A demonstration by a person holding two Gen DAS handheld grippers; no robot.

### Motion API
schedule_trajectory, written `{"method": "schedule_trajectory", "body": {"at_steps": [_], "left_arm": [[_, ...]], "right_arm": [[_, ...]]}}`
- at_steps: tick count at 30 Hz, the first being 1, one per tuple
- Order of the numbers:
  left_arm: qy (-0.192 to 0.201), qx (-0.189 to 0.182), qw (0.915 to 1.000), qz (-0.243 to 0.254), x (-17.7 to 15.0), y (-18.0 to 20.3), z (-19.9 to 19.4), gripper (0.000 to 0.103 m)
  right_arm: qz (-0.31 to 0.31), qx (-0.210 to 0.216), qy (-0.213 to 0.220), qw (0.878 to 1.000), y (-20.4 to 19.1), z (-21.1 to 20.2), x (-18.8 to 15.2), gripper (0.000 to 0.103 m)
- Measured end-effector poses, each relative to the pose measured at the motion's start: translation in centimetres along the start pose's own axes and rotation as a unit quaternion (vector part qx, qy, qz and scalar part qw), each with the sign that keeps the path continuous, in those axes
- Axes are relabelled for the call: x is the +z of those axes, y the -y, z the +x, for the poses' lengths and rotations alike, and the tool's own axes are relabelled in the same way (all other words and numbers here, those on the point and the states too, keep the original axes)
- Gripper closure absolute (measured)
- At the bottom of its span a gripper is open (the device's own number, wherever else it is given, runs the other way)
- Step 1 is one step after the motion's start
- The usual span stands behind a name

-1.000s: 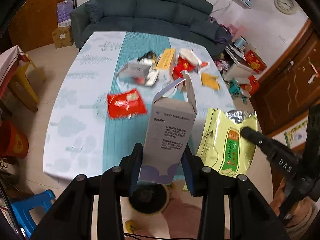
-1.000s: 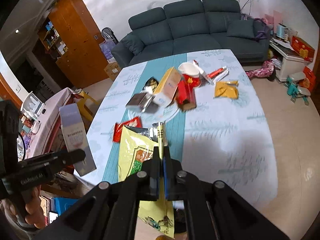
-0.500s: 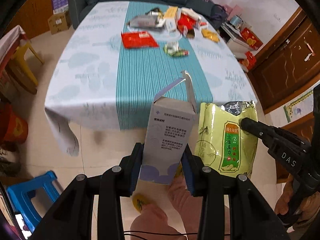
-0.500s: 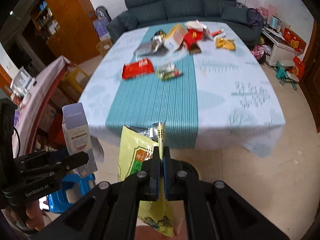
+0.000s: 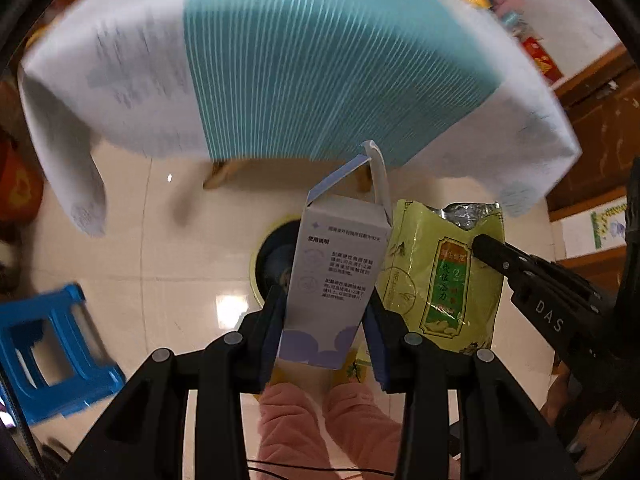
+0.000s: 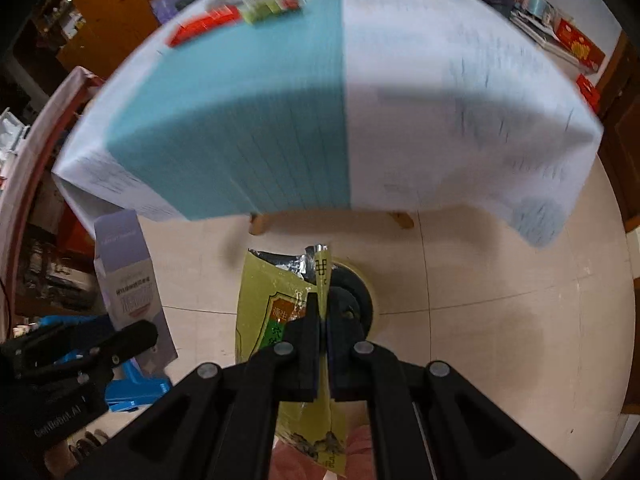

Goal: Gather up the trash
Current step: 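Lift the packet and box and carry them over the trash bin, then open both tools over the bin, dropping the packet and box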

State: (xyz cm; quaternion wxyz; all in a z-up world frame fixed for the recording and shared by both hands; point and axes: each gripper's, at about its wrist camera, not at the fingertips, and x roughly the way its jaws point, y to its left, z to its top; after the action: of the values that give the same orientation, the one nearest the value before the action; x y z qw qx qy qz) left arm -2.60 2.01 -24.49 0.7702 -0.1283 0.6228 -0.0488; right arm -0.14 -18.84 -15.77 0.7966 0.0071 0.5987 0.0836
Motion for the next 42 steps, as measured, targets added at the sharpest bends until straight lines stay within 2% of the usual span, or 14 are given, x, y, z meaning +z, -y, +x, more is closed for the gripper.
{"method": "schedule_trajectory", "body": {"at_steps": [5, 12, 18, 21, 25, 27, 29, 30, 36, 38, 42], "left_arm": [[-0.014, 0.008, 0.9997, -0.021, -1.1, -0.8, 7.2, 0.066], [-0.043, 0.029, 0.9981, -0.032, -2.0, -2.3, 17.0, 0.066], [-0.051, 0.045, 0.9974, -0.025, -2.0, -2.5, 22.4, 0.066], [-0.047, 0.051, 0.9973, -0.024, -1.9, -2.6, 23.8, 0.066], [-0.041, 0.055, 0.9973, -0.028, -1.4, -3.2, 23.5, 0.064], [-0.039, 0.058, 0.9971, -0.030, -1.7, -3.5, 23.1, 0.053], [-0.035, 0.057, 0.9971, -0.036, -1.4, -4.0, 23.1, 0.031], [-0.034, 0.053, 0.9972, -0.041, -1.3, -4.2, 23.0, 0.029], [-0.032, 0.057, 0.9964, -0.053, -0.7, -5.5, 22.3, 0.027], [-0.030, 0.062, 0.9960, -0.057, -0.9, -5.8, 21.7, 0.027], [-0.024, 0.067, 0.9951, -0.068, -1.1, -6.2, 19.5, 0.027]], "right_arm": [[0.020, -0.006, -0.016, 1.000, 2.0, 7.4, -2.1, 0.101], [0.044, -0.013, -0.012, 0.999, 3.4, 15.3, -4.2, 0.100], [0.053, -0.025, -0.002, 0.998, 4.0, 20.3, -4.9, 0.100], [0.052, -0.027, 0.012, 0.998, 4.0, 21.9, -4.9, 0.100], [0.049, -0.014, 0.014, 0.999, 3.7, 23.6, -4.8, 0.096], [0.045, -0.006, 0.012, 0.999, 3.4, 24.0, -4.5, 0.096], [0.039, 0.000, 0.004, 0.999, 3.0, 24.7, -4.5, 0.094], [0.037, 0.007, -0.003, 0.999, 2.9, 25.0, -4.5, 0.092], [0.022, 0.020, -0.031, 0.999, 2.0, 25.8, -4.5, 0.085], [0.022, 0.022, -0.039, 0.999, 1.9, 25.7, -4.6, 0.078], [0.025, 0.017, -0.048, 0.998, 2.0, 24.6, -4.9, 0.075]]}}
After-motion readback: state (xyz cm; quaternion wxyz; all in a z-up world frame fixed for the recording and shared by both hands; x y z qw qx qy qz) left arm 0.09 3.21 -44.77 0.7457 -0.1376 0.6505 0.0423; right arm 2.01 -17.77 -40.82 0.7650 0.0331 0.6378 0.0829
